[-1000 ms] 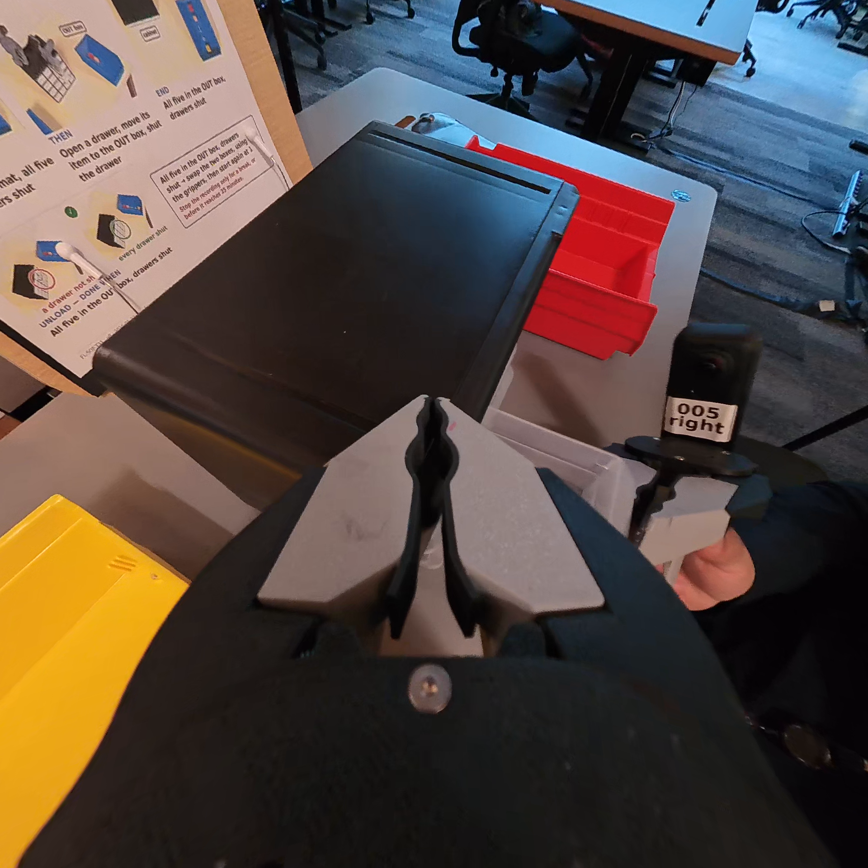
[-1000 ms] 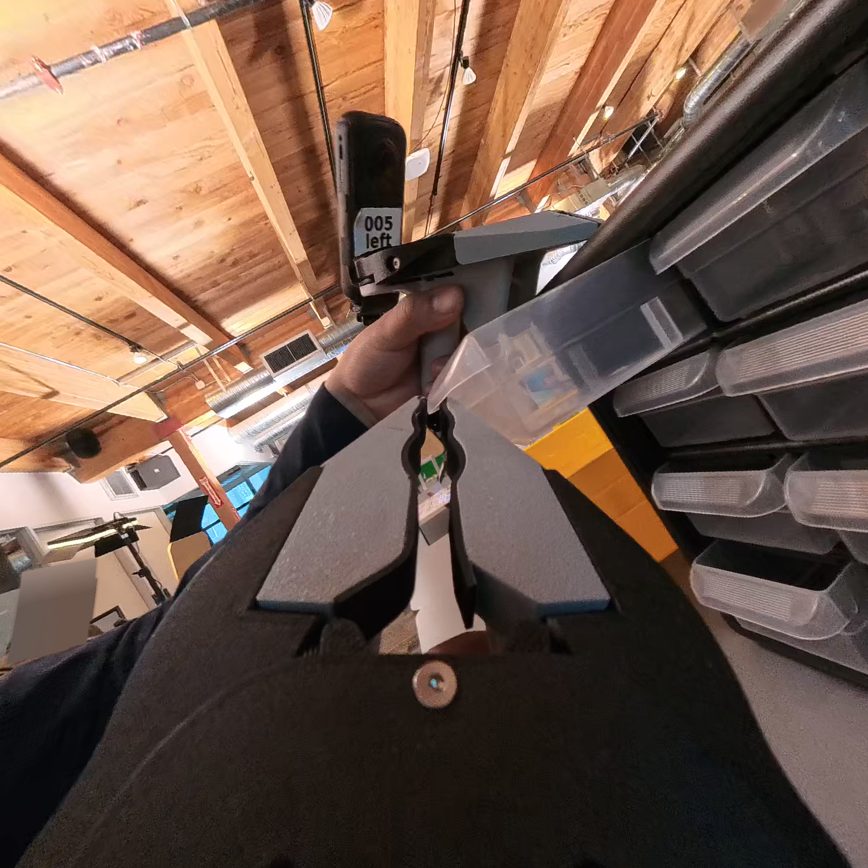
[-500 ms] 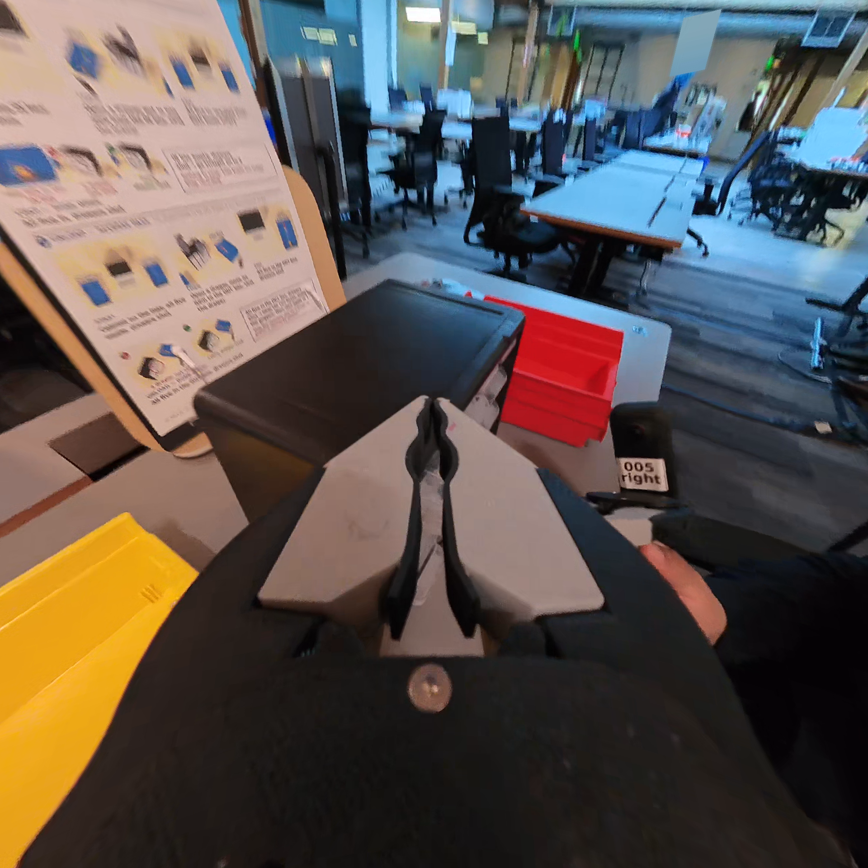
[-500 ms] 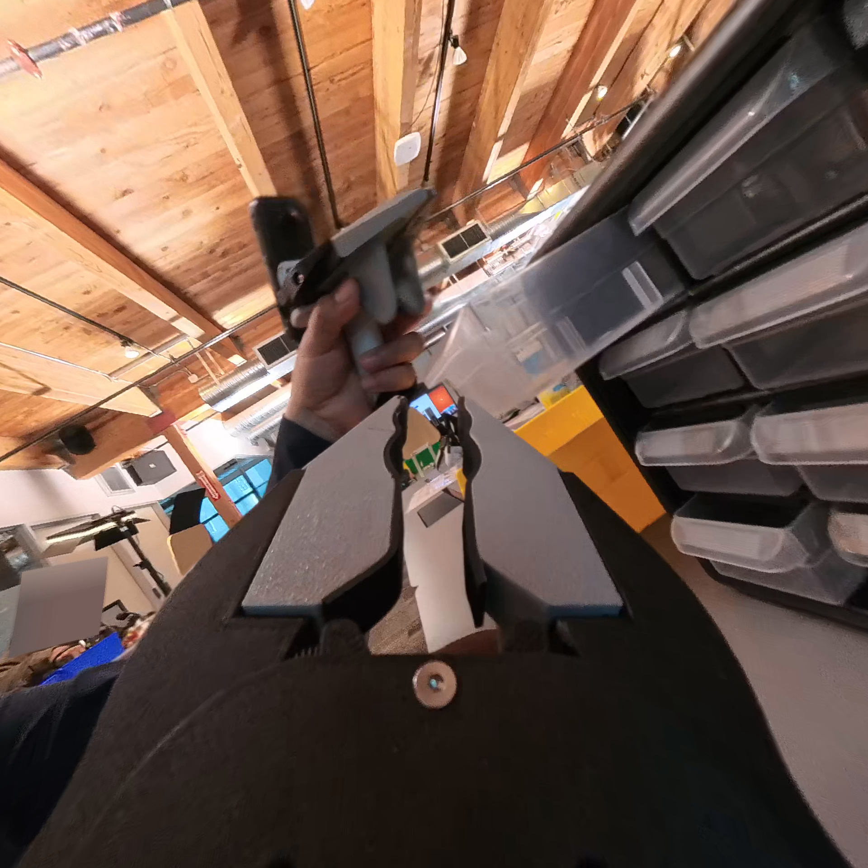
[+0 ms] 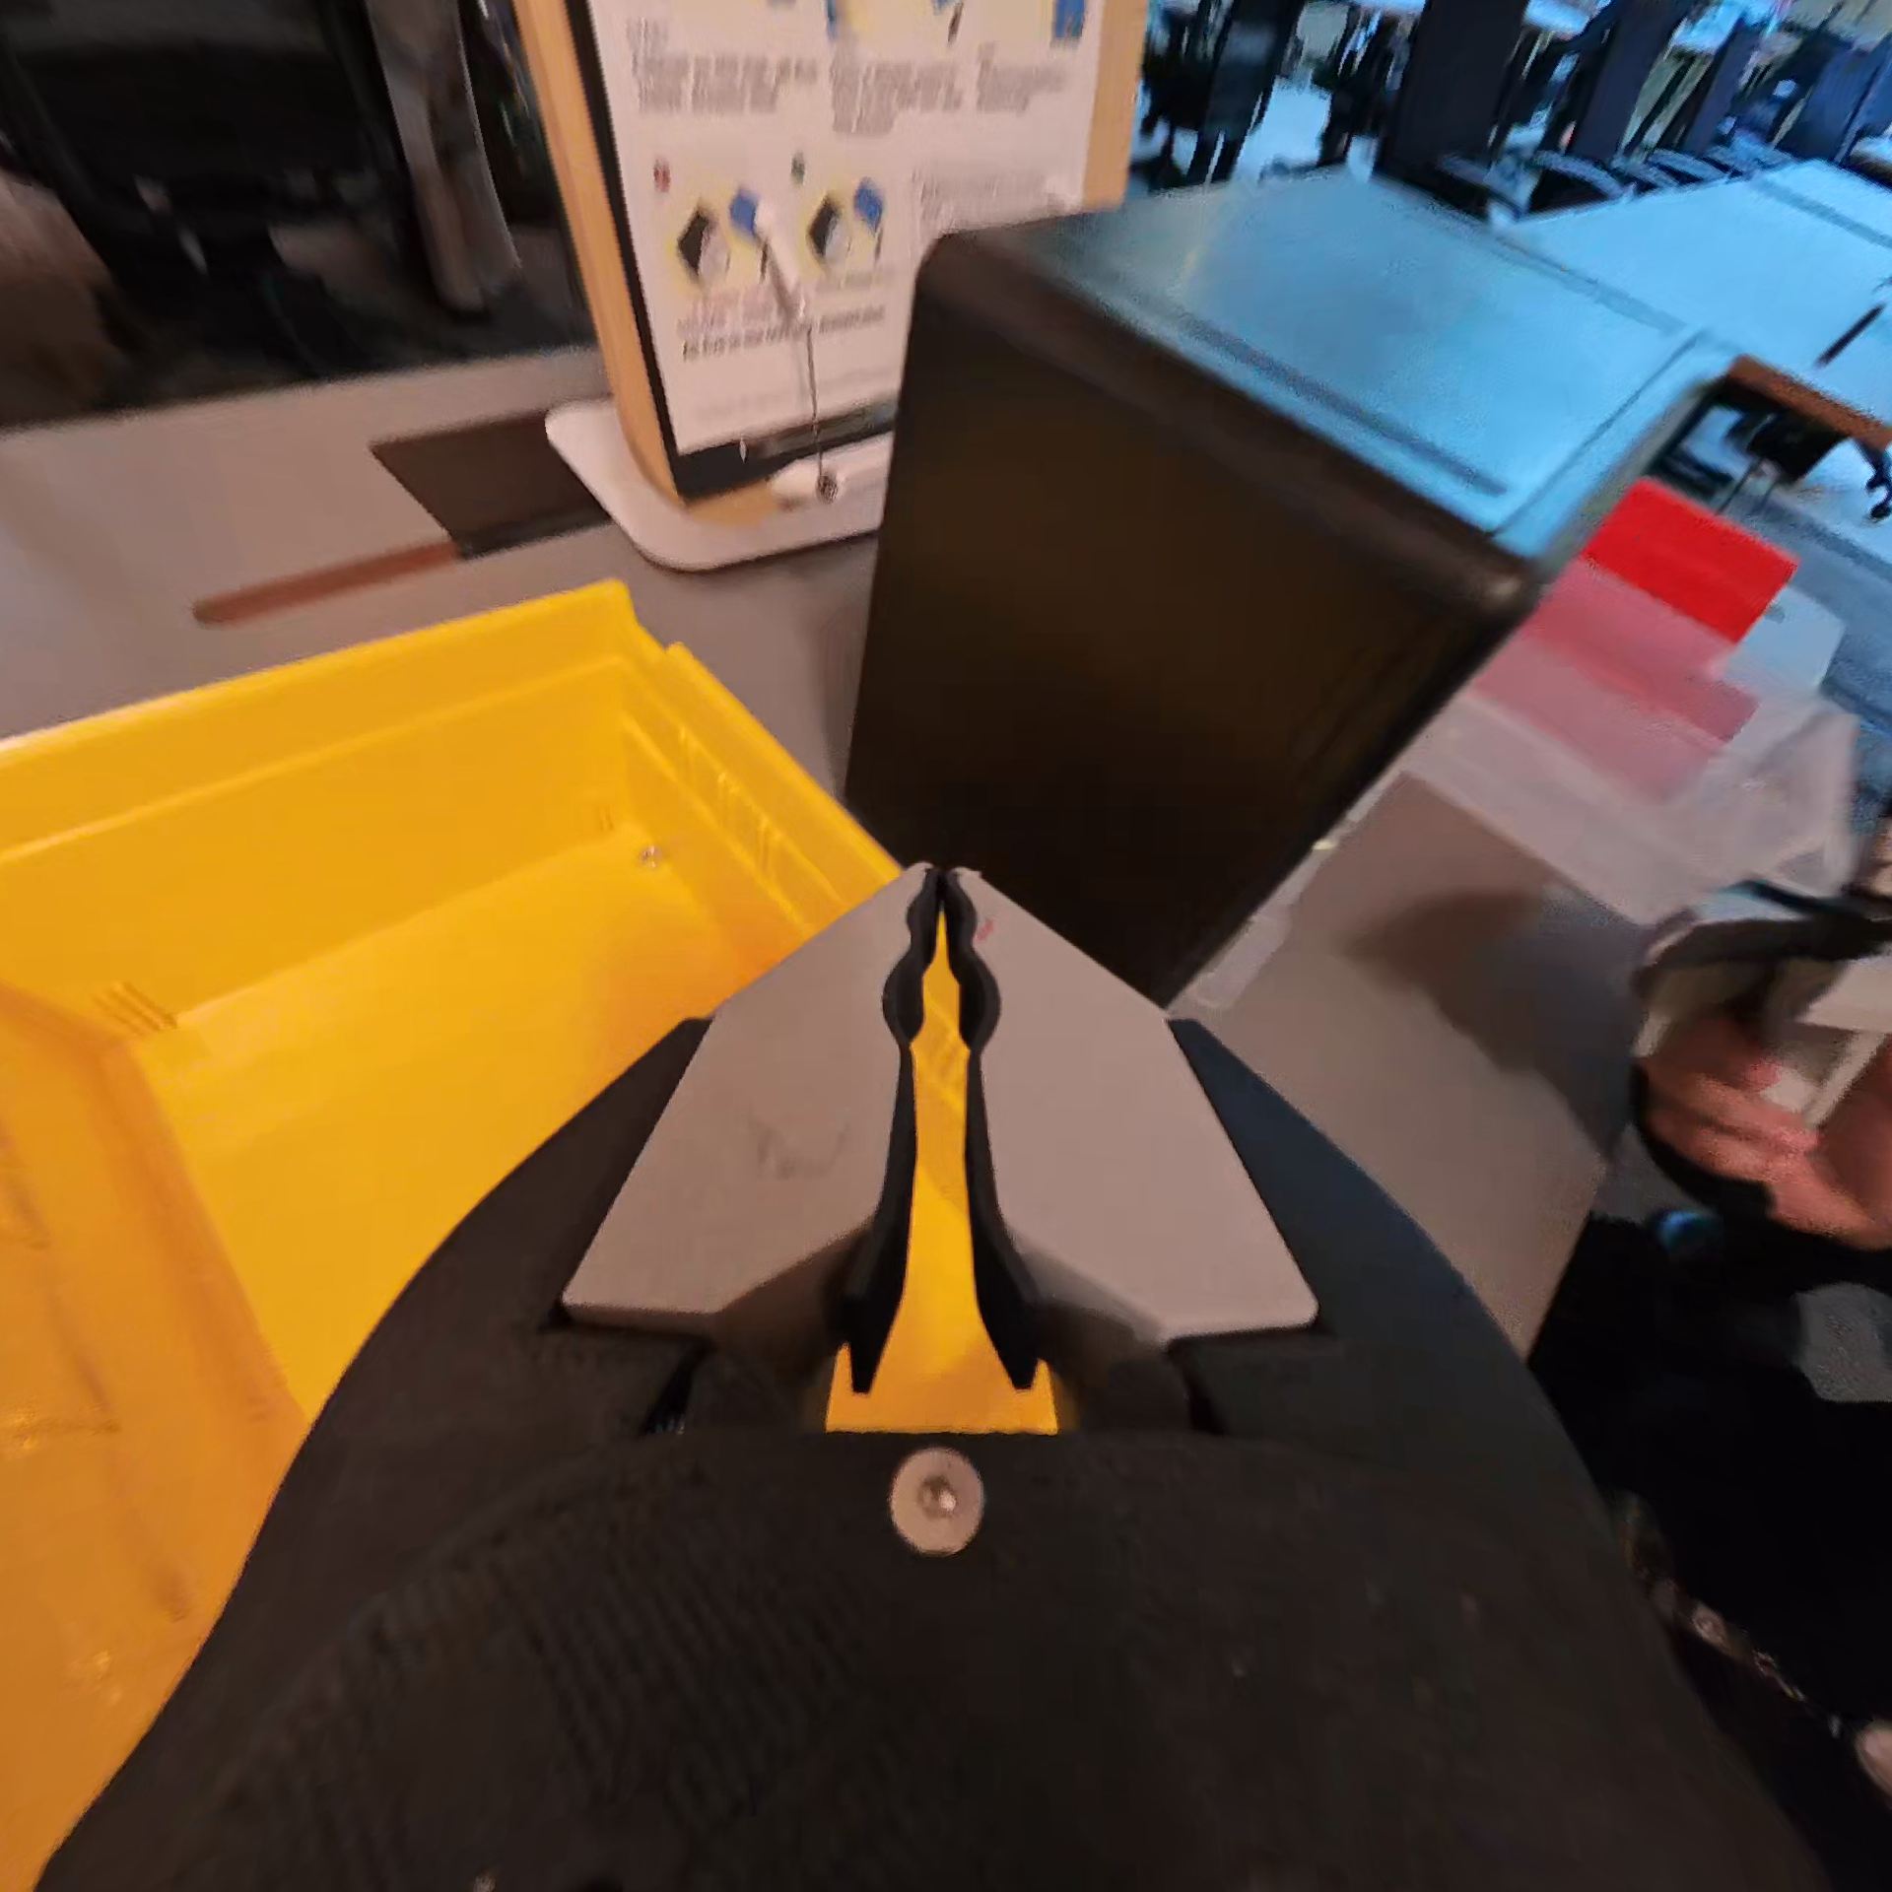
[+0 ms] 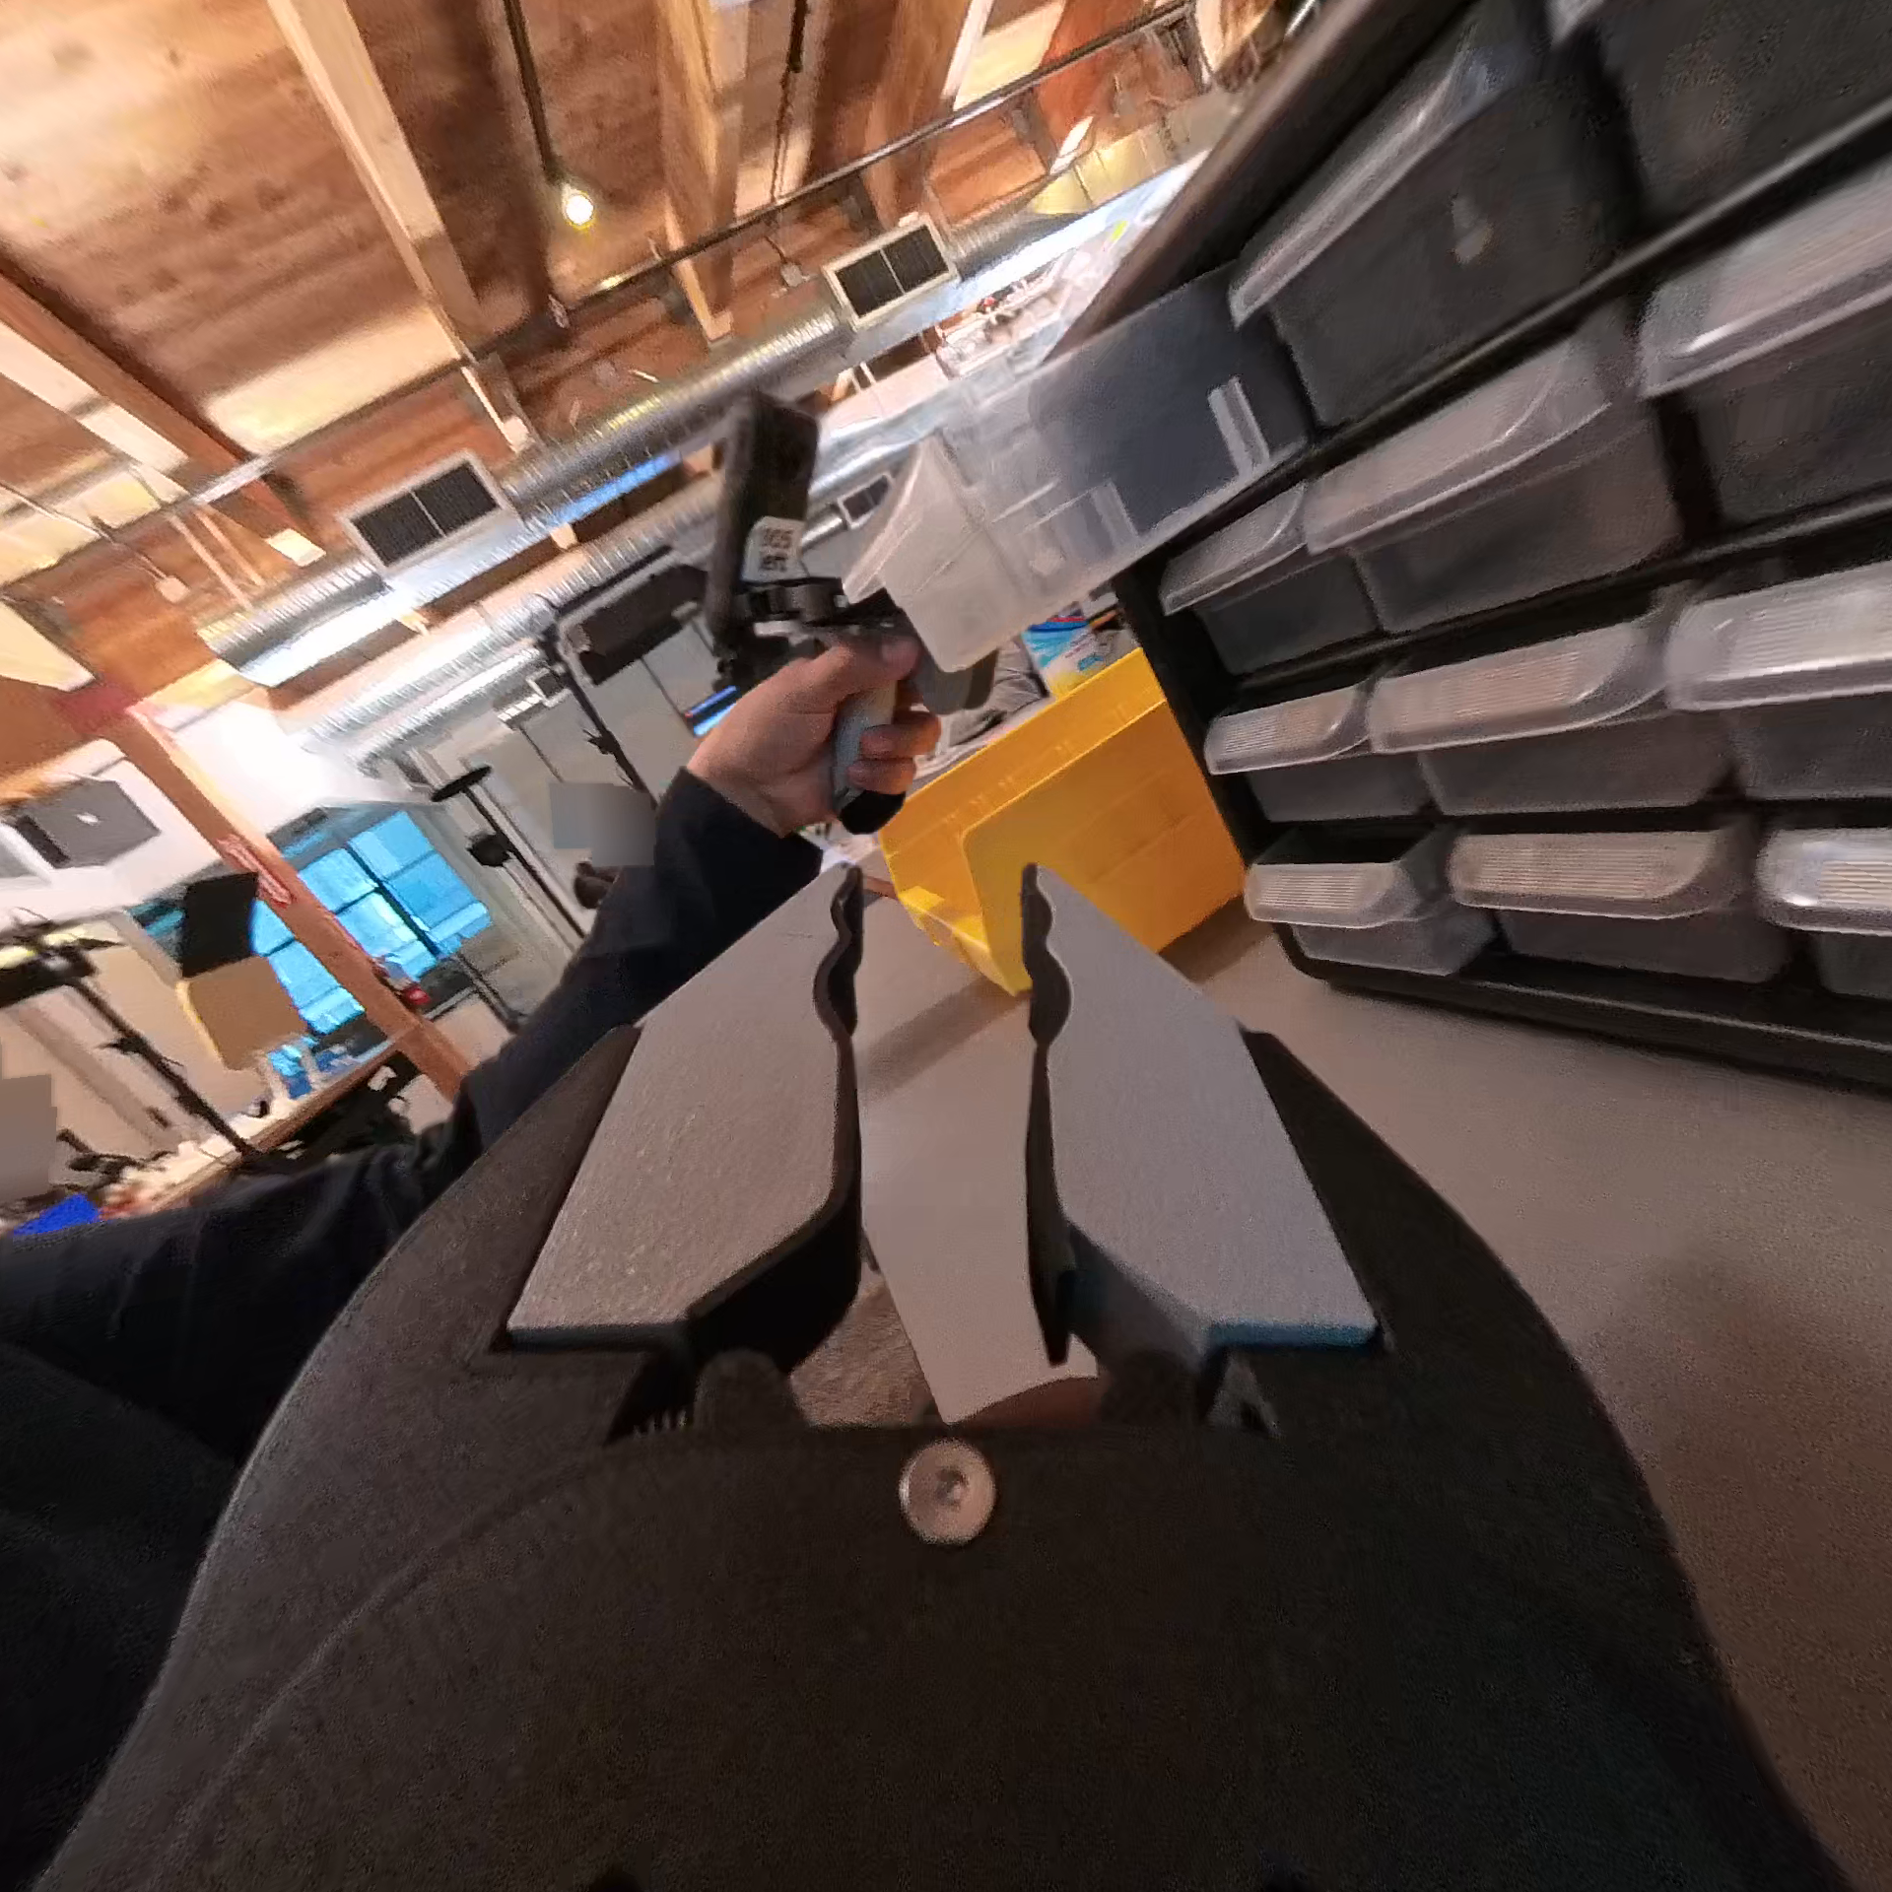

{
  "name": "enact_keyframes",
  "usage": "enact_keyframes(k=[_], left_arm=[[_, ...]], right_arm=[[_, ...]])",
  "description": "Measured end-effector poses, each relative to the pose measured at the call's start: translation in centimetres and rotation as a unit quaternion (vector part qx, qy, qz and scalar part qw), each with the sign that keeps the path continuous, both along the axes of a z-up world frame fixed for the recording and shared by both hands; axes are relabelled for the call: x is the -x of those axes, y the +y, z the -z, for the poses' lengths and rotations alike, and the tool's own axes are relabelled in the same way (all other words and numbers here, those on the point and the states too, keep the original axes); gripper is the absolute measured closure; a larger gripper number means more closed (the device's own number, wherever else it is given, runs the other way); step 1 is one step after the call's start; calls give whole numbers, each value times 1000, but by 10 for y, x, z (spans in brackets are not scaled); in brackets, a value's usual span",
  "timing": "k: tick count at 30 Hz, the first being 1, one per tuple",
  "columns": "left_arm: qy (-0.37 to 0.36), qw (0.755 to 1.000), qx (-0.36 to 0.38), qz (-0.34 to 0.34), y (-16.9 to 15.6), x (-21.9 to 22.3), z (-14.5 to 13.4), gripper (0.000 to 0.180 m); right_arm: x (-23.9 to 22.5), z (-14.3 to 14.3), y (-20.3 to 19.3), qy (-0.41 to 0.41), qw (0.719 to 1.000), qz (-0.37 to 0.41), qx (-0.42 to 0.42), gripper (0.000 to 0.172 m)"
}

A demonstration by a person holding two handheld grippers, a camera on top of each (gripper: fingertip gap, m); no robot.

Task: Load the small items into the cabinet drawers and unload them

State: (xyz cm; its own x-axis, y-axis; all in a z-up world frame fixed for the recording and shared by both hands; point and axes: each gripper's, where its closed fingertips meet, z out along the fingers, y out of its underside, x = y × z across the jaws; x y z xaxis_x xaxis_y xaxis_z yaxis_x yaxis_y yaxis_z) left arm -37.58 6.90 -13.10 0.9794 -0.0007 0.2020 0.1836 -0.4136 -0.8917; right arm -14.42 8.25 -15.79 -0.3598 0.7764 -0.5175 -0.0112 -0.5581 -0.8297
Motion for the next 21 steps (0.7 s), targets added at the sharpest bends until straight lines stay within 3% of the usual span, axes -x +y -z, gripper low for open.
enact_keyframes(k=[5, 11, 15, 21], left_arm=[[10, 993, 104, 47, 28, 12, 52, 163], [110, 951, 269, 107, 29, 26, 120, 162], [128, 939, 288, 135, 33, 19, 134, 174], [151, 927, 308, 153, 37, 23, 138, 170]], right_arm=[[-26, -15, 13, 14, 999, 34, -34, 145], [-47, -25, 24, 23, 996, 51, -67, 145], [-61, -32, 37, 30, 994, 65, -80, 146], [-79, -39, 56, 40, 991, 88, -92, 147]])
